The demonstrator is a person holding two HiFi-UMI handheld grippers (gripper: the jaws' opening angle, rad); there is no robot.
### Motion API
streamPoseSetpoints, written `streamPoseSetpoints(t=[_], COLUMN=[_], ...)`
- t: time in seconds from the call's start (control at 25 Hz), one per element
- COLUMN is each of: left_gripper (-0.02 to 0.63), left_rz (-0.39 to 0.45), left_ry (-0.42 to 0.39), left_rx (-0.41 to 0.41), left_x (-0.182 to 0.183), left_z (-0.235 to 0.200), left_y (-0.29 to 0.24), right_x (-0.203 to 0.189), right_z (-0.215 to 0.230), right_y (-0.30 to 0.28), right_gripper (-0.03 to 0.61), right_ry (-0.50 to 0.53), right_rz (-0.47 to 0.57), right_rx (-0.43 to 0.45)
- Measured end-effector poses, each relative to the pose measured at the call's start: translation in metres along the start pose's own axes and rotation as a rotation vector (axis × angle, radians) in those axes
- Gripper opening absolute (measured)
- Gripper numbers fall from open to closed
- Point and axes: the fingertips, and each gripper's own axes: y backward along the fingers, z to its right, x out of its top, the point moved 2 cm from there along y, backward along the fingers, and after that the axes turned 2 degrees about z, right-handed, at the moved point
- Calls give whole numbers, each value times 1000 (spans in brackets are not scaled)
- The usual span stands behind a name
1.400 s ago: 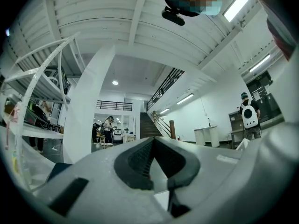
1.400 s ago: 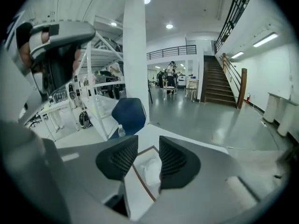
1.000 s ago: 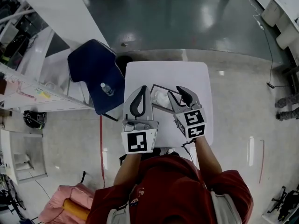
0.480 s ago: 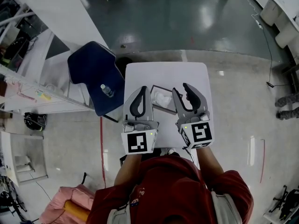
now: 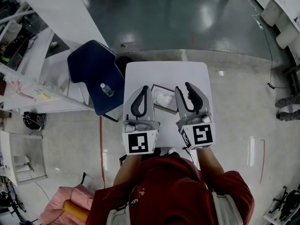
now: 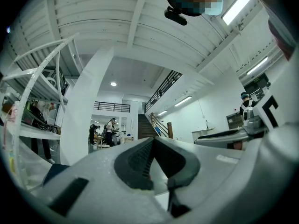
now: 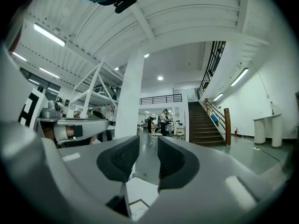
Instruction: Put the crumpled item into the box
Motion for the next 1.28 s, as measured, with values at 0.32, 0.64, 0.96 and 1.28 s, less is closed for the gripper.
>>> streamPoseSetpoints(t=[0.32,0.64,0.96,1.28], left_gripper=[3,3,3,3], left_rz=[-4,-12,-22,7], left_ry=[1,1,-26,-15], left_rx=[-3,3,-28,-13], left_x=[-1,-2,-3,-5], left_z=[0,-3,-23,-22], left_y=[2,5,-1,2], right_x=[-3,-3,0,-11], right_z=[-7,-14,-22,-26], right_y=[-1,1,-11,-4], right_gripper=[75,34,2,2], right_ry=[9,22,27,25], right_rz=[-10,-25,-25,-45], right_rx=[23,48,67,85])
